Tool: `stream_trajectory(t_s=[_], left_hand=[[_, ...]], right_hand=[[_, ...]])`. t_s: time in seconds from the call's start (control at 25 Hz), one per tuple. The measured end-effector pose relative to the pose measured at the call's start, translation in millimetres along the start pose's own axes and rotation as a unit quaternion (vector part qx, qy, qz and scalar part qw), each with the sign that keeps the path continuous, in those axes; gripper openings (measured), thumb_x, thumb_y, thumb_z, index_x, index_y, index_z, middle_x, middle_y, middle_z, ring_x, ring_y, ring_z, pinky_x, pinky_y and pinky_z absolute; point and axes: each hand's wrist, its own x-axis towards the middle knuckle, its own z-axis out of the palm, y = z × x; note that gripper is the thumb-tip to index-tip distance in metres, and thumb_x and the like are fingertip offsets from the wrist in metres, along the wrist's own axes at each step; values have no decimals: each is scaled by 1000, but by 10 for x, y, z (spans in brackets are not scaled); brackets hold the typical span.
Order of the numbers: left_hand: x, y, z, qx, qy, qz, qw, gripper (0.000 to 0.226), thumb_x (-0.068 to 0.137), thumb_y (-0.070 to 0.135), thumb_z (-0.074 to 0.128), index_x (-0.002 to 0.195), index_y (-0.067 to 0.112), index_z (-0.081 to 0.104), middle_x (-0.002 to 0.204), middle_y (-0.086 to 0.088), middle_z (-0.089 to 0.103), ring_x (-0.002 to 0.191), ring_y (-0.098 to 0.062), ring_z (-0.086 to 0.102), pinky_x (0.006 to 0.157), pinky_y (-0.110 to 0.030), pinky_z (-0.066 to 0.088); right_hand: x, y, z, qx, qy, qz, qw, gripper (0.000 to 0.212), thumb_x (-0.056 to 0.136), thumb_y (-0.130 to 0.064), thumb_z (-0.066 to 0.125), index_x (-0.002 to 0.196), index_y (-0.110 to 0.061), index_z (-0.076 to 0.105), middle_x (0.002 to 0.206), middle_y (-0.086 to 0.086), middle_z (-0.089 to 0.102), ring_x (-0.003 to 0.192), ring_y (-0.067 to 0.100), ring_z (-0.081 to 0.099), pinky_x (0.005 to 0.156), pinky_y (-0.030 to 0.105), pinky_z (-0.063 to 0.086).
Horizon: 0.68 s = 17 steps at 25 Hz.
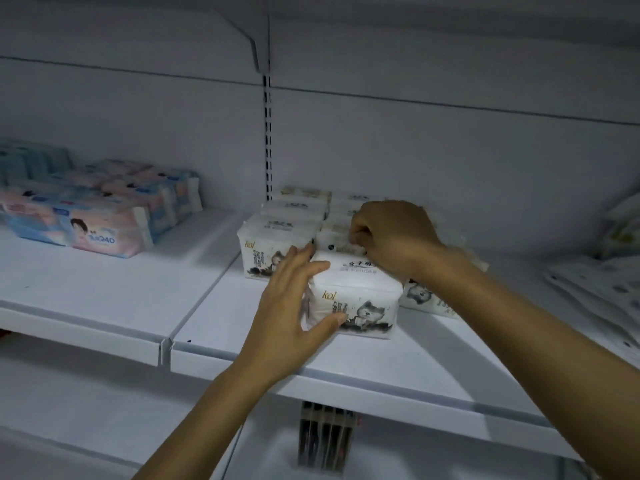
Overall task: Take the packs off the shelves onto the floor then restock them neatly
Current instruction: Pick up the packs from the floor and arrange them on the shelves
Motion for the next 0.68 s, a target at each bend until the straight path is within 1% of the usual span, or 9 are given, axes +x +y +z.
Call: stream_trajectory(t_s=[0.04, 0.12, 0.16, 0.24, 0.36, 0.44, 0.52, 0.6, 0.68], left_hand=[[-12, 13, 9, -5, -6, -2, 1000, 60, 76, 60, 60, 129, 43, 37, 152, 26, 20, 144, 4, 9, 110, -8, 8], [-24, 9, 7, -23, -7, -1, 1000, 60, 77, 62, 58, 130, 45, 36, 152, 28, 19, 143, 6, 11, 111, -11, 13], [-29, 10, 10, -28, -2, -2, 1000, 62, 77, 63, 59, 131, 45, 36, 153, 28, 18, 143, 6, 12, 110, -15, 17], [-21, 69, -4, -43, 12, -19, 999, 70, 74, 68, 59, 135, 47, 34, 153, 31, 13, 142, 7, 13, 108, -17, 20], [135, 251, -115, -64, 43, -29, 997, 74, 74, 70, 54, 137, 56, 20, 153, 34, 6, 140, 11, 11, 106, -10, 19], [332, 351, -214, -69, 55, -8, 996, 80, 76, 66, 57, 142, 53, 14, 154, 27, 15, 142, 4, 18, 111, -19, 25], [527, 465, -288, -139, 47, -29, 989, 92, 75, 61, 66, 148, 38, 16, 151, 19, 30, 138, 0, 31, 110, -28, 34], [705, 602, -312, -234, 37, -49, 970, 89, 76, 47, 75, 145, 34, 20, 139, 16, 45, 124, 5, 47, 97, -20, 46], [869, 712, -317, -275, 58, -45, 959, 72, 77, 26, 76, 133, 30, 32, 122, 12, 53, 105, 7, 58, 77, -11, 51]], right_hand=[[3, 22, -37, 37, 54, 20, 998, 16, 97, -21, 51, 89, -26, 64, 92, -11, 63, 84, 12, 59, 72, 26, 40], [57, 138, -247, 165, 165, 60, 971, 17, 97, -22, 51, 86, -26, 64, 86, -13, 63, 77, 8, 59, 68, 26, 43], [93, 203, -391, 231, 183, 67, 953, 17, 96, -22, 53, 83, -25, 63, 82, -12, 63, 74, 6, 58, 67, 24, 44], [156, 293, -614, 349, 141, 78, 923, 19, 95, -16, 56, 77, -22, 61, 76, -8, 61, 68, 6, 56, 64, 21, 44], [172, 272, -677, 489, 16, 138, 861, 27, 95, -4, 50, 74, -16, 61, 68, 1, 59, 60, 14, 48, 54, 25, 37], [169, 254, -604, 542, -43, 150, 826, 32, 93, 3, 44, 73, -13, 62, 61, 1, 61, 57, 17, 46, 53, 27, 34], [133, 218, -539, 590, -58, 145, 792, 32, 93, 6, 41, 74, -10, 62, 61, 2, 62, 57, 18, 51, 56, 28, 40], [85, 154, -520, 623, -44, 136, 769, 26, 94, 2, 44, 79, -8, 62, 71, 6, 64, 65, 20, 58, 65, 32, 47], [86, 105, -514, 647, 11, 139, 749, 25, 95, -1, 45, 78, -8, 61, 77, 9, 62, 72, 25, 58, 72, 36, 48]])
